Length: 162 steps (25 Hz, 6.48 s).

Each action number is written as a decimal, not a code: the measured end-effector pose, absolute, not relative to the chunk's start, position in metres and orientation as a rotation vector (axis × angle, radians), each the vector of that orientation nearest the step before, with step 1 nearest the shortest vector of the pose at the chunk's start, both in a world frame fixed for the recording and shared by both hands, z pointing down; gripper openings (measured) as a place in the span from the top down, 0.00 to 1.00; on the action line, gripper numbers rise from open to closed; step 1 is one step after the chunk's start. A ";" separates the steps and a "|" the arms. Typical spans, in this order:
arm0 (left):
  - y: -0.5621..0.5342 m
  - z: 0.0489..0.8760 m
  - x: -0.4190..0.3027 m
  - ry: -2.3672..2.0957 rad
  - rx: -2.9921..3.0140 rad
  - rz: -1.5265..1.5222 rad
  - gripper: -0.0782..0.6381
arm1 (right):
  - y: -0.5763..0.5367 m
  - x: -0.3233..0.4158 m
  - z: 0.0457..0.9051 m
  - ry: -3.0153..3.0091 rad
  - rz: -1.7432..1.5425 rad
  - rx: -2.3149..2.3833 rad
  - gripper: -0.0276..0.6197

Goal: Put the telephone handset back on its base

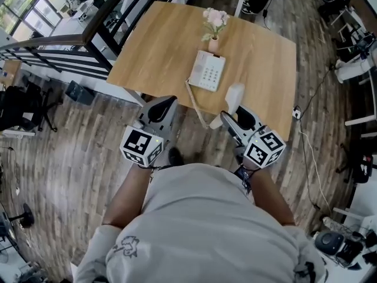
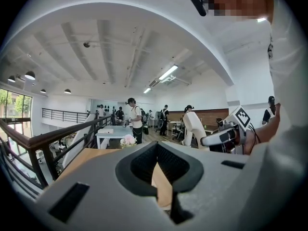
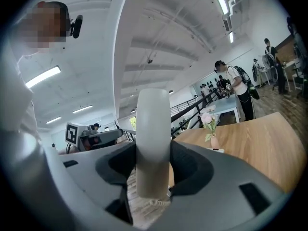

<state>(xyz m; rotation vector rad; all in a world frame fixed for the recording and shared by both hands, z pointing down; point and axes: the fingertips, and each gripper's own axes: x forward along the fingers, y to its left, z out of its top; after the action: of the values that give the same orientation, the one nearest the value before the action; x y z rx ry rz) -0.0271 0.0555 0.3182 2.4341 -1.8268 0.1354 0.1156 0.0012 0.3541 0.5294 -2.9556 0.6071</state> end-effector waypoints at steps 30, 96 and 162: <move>-0.021 0.344 -0.152 -1.703 2.477 0.181 0.88 | -0.085 -0.001 0.385 -2.847 0.730 0.702 0.61; -0.227 0.536 -0.174 -0.840 2.499 0.474 0.88 | -0.249 -0.061 0.639 -2.117 1.154 1.181 0.61; -0.215 0.465 -0.128 -1.089 2.566 0.397 0.88 | -0.238 -0.046 0.536 -2.384 0.638 1.021 0.67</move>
<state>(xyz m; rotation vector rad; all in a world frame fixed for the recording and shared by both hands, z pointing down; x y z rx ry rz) -0.1283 -0.2150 0.4648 2.5655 -1.0892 0.3965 -0.0457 -0.2383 0.5357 1.0209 -2.3842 0.6376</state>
